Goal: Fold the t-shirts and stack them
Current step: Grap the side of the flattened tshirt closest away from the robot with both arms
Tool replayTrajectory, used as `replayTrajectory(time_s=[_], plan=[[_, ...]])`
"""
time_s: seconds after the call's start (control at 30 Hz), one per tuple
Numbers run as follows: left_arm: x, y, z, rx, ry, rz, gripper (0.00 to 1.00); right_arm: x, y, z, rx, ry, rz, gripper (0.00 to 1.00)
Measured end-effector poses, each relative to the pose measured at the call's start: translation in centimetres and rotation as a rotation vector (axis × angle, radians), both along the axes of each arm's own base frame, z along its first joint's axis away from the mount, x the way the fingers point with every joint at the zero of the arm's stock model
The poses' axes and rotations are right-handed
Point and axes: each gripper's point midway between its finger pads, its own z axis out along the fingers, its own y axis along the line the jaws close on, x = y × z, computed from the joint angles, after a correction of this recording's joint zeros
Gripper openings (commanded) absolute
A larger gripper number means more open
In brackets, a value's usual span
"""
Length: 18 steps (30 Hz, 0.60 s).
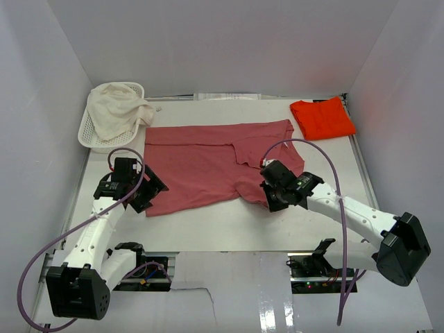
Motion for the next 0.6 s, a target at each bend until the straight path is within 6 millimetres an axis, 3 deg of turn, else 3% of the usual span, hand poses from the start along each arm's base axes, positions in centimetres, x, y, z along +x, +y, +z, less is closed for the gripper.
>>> replayTrajectory(time_s=[0.13, 0.27, 0.33, 0.47, 0.6], plan=[[-1.1, 0.4, -0.9, -0.006, 0.088, 0.09, 0.87, 0.9, -1.1, 1.0, -0.015, -0.01, -0.051, 0.08], [-3.0, 0.7, -2.9, -0.007, 0.248, 0.168, 0.79, 2.2, -2.0, 2.0, -0.023, -0.034, -0.085, 0.08], [-4.0, 0.8, -3.9, -0.002, 0.315, 0.205, 0.79, 2.9, -2.2, 2.5, -0.019, -0.048, -0.098, 0.08], [-5.7, 1.6, -5.2, 0.031, 0.404, 0.295, 0.91, 3.8, -2.8, 3.1, -0.022, -0.065, -0.108, 0.08], [-6.0, 2.5, -5.4, 0.057, 0.414, 0.384, 0.88, 4.0, -3.1, 3.2, -0.034, -0.061, -0.103, 0.08]])
